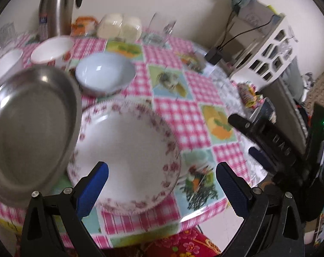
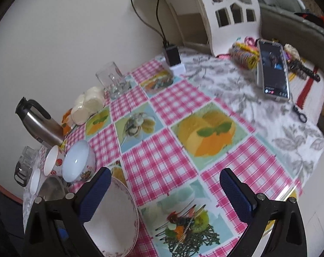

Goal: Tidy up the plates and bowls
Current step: 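Move both tools to the rim of the white floral-rimmed plate, then close the right tool on the floral plate rim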

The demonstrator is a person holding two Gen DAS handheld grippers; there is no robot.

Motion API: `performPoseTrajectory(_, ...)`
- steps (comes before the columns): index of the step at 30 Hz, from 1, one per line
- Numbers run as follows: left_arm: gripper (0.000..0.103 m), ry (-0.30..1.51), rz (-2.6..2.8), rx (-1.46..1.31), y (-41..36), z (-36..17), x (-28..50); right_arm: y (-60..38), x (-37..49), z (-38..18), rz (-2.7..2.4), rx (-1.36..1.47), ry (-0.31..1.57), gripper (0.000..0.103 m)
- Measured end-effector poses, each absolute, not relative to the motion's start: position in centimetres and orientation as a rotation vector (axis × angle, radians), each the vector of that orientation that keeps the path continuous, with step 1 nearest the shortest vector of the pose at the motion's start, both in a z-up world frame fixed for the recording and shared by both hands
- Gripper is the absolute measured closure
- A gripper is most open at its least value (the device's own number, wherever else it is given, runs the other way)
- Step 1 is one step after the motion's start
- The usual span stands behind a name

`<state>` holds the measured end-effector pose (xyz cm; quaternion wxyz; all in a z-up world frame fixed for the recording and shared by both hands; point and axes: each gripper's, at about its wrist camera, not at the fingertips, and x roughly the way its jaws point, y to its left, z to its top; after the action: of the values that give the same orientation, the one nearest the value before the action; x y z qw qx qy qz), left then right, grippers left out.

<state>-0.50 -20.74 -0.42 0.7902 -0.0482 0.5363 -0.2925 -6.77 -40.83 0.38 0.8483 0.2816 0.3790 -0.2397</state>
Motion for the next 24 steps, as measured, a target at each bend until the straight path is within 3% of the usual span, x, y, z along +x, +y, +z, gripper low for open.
performPoseTrajectory(9, 0.003, 1.227, -0.516, -0.093, -20.3, -2.5, -0.7, -39.5, -5.0, -1.6, -0.457, 0.537, 0.909, 0.006)
performPoseTrajectory(13, 0.003, 1.27, -0.48, -0.132, -19.5, -3.5, -0.3, -39.1, -4.3, -3.2, -0.425, 0.552, 0.965, 0.018)
performPoseTrajectory(21, 0.004, 1.331, -0.441, -0.207, -18.6, -4.9, 0.1, -37.9, -3.1, -4.9, -0.367, 0.54, 1.036, 0.024)
performPoseTrajectory(24, 0.01, 1.339, -0.427, -0.225, -18.3, -5.2, 0.2, -37.7, -2.8, -5.2, -0.348, 0.546, 1.049, 0.035)
